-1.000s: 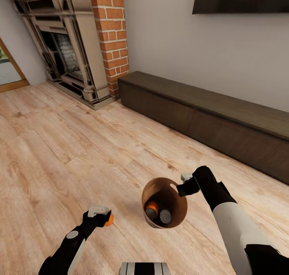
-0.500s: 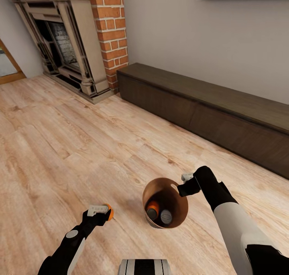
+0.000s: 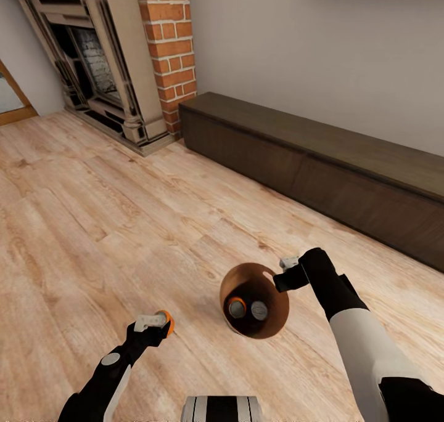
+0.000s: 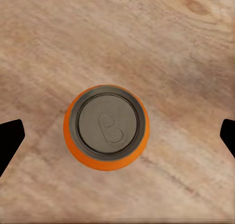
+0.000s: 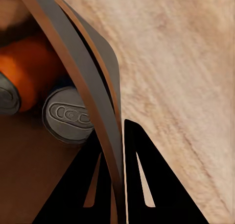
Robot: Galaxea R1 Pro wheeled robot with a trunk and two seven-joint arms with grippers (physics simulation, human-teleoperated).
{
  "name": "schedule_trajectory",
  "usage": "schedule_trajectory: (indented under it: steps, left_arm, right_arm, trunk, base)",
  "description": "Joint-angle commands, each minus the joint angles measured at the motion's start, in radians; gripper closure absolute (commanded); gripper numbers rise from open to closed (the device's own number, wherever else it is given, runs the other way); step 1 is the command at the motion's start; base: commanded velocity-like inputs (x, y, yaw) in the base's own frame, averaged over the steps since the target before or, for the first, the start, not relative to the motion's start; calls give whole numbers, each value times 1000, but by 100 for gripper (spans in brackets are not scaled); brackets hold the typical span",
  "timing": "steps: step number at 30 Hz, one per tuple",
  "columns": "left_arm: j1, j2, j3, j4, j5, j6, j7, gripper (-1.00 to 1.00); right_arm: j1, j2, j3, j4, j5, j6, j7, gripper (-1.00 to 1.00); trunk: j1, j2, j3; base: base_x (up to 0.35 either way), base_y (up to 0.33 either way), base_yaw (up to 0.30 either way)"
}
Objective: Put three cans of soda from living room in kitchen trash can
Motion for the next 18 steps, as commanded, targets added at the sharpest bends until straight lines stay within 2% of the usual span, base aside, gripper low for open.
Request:
schedule_trajectory:
  steps: [1,7,14,18]
  left_arm:
    - [0,0,0,0,0,0,0,-100]
    - [0,0,1,-1,0,0,0,-100]
    - [0,1,1,-4,0,-1,0,-100]
    - [0,1,1,-9,0,0,0,-100]
  right_arm:
    - [0,0,-1,-1,-35,13,7,100]
    - [0,1,-1,-1,-34,13,7,100]
    - [2,1,0,-1,-34,13,7,100]
    - [2,1,0,-1,-33,13,7,100]
  trunk:
    - [0,0,-4]
    - [3,-2,-27]
    - [3,-2,-27]
    - [3,-2,-27]
  base:
    - [0,0,0]
    - [0,0,0]
    - [4,0,0]
    - [154,0,0]
